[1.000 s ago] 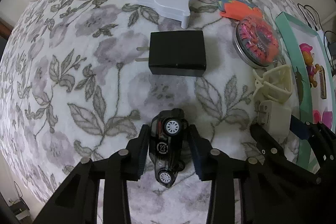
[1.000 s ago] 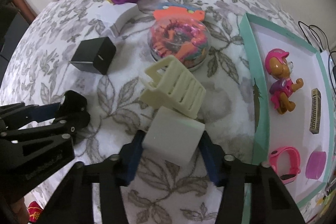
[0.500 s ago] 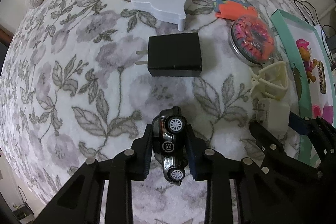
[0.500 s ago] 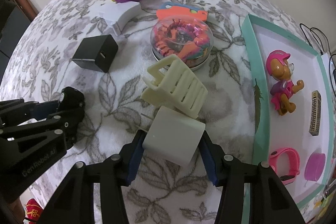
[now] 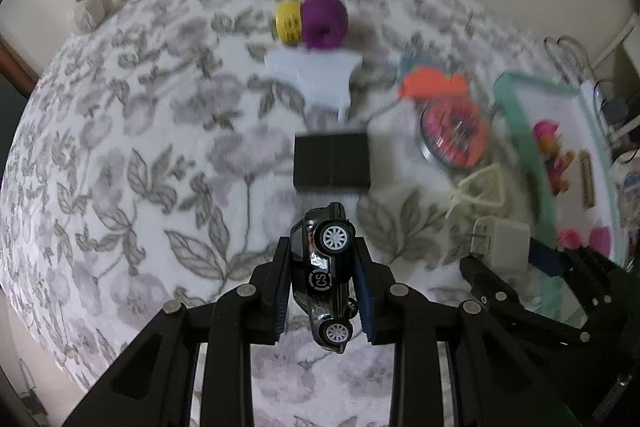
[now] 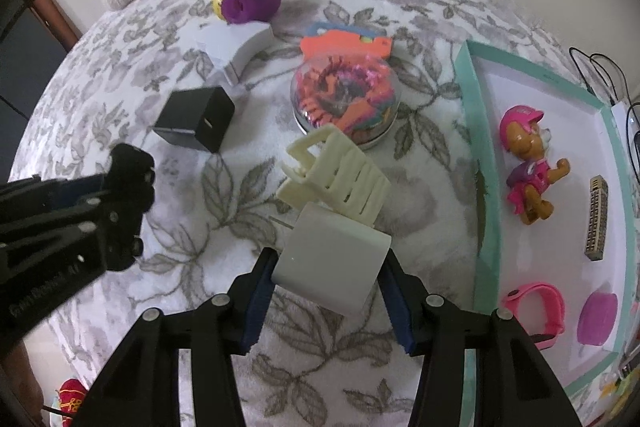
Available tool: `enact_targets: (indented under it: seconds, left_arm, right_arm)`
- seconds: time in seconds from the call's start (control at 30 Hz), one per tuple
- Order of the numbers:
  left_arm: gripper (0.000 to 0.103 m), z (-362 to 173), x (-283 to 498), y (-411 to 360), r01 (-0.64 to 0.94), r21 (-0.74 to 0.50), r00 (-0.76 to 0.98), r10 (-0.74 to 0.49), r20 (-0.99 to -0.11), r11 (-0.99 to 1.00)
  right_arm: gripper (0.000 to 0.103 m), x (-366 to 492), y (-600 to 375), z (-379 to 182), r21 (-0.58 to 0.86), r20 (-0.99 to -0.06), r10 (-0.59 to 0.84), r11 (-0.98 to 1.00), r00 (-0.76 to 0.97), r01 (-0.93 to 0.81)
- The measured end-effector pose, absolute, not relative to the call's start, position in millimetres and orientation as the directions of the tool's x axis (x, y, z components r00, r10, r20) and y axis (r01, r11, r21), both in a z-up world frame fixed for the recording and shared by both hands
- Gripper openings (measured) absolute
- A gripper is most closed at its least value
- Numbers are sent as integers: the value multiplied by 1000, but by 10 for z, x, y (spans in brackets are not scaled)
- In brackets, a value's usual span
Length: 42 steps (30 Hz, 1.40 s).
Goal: Organize rigid objects
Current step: 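Carry the car and white block into the box lid and open both tools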
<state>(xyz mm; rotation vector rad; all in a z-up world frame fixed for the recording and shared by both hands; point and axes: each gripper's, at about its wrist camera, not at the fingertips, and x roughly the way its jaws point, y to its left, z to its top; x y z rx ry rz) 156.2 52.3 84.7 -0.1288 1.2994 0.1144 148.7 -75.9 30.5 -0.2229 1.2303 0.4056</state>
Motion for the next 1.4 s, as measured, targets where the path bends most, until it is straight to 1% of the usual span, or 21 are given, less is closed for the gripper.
enact_targets:
  seconds: [0.23,0.37,0.5,0.8,1.07,1.2,1.4]
  left_arm:
    - [30,1318,1514,484,-155,-65,418,6,-908,986]
    - [30,1385,1568,399,-154,-77,465,3,-885,985]
    - [30,1468,1594,220,-134,-92,505,-12,-863,987]
    - [30,1578,1623,-204,-53,-138,551,-86,-830,989]
    - [30,1521,1680,-642,13,-131,541,-117,-833,991]
    - [30,1394,1741,-947,65,-138,508,-152,-848,988]
    - [30,1168,1831,-1339,135,-123,471,-172,-865,983]
  right_arm:
    - [54,1513,-966,736,66,-905,220,918,364,-391]
    - [54,1534,-1153,959,40,-879,201,935,431,-354]
    - [54,1598,-1397,1125,57,-858,202,951,471,-304]
    - [54,1692,-1973,1276,92,-830,178,978,528,-185]
    - [54,1769,-2491,1348,82,-817,107,994,567,-69]
    - [54,1786,-2694,1342,80,-817,79,997,572,-24]
    - [54,1851,-2947,1262,56,-822,22,998,569,43]
